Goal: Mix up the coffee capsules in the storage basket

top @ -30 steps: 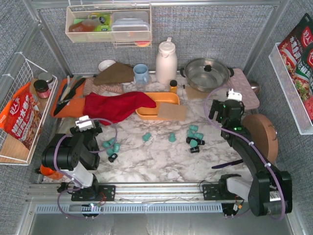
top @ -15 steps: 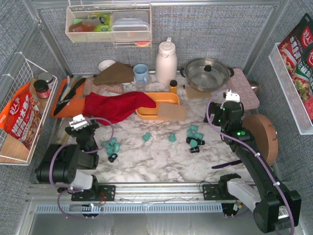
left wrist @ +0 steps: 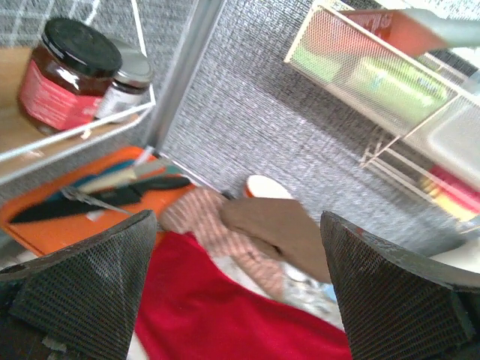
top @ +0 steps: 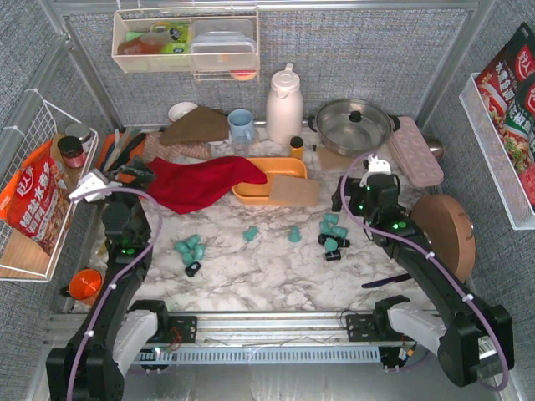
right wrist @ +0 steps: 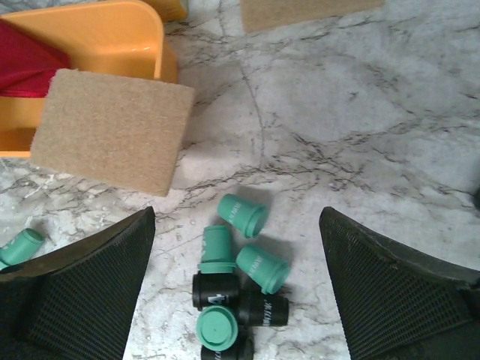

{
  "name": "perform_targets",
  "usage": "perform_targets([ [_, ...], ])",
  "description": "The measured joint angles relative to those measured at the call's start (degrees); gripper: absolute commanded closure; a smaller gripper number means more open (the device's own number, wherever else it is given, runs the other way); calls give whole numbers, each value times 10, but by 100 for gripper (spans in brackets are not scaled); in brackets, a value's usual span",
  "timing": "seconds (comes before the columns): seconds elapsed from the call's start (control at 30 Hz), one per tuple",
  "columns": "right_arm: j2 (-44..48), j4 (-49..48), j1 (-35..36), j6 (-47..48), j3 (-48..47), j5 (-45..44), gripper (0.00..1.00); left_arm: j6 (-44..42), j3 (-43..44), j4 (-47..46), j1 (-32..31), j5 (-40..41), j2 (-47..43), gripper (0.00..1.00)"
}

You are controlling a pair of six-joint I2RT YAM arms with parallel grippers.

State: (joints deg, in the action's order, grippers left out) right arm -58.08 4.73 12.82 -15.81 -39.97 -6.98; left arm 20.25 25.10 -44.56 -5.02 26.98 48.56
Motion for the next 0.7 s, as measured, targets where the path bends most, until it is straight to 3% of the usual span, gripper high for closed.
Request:
perform_targets([
  [0.13,-26,-40,17,-13,9,17,7,120,78,158,0,4,-11,1],
  [0.2,-40,-67,24,-19,19,22,8,130,95,207,0,-31,-19,1],
  [0.43,-104,-166,45,-35,54,33,12,177,64,234,0,-180,-52,1],
  [0.7,-172,-283,64,-50,78,49,15,150,221,351,-1,-322,74,1],
])
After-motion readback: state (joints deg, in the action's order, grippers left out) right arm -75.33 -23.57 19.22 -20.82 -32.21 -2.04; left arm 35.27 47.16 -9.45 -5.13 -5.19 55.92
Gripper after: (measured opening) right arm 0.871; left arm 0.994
